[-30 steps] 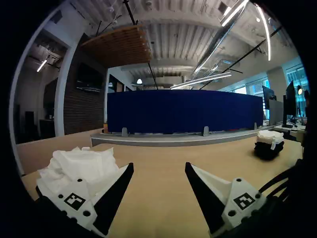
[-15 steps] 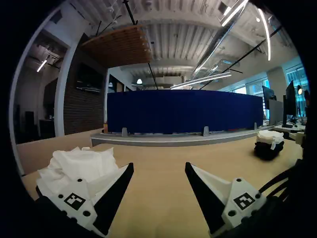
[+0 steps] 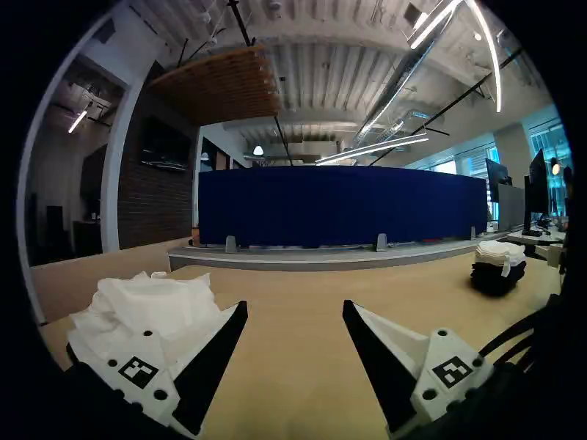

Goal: Fold towel

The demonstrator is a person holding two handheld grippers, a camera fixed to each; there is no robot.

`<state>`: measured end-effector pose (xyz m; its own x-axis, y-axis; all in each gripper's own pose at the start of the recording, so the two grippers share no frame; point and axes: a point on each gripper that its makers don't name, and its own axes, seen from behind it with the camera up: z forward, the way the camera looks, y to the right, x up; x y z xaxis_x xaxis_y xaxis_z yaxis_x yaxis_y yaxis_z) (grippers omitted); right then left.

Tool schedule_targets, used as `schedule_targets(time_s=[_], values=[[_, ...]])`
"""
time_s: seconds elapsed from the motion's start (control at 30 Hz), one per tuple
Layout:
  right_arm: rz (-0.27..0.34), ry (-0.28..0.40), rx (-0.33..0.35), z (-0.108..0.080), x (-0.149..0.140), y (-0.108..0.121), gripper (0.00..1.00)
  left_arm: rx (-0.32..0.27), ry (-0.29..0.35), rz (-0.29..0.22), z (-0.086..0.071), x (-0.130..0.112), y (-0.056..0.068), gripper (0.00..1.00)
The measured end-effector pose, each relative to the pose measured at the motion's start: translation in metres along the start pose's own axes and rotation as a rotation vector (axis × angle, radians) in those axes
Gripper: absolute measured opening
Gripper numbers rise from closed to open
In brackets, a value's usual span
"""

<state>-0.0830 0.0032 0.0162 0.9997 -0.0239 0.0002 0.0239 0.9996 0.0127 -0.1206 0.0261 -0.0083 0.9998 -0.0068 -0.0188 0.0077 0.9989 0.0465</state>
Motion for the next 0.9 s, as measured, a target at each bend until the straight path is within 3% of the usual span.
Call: schedule_targets(time_s=[0.9], values=[[-0.001,0.0,0.0,-0.0021,0.0015,0.0004,1.0,-0.002,-0.001,-0.001,-0.0046,0.0054,-0.0053,0.96]])
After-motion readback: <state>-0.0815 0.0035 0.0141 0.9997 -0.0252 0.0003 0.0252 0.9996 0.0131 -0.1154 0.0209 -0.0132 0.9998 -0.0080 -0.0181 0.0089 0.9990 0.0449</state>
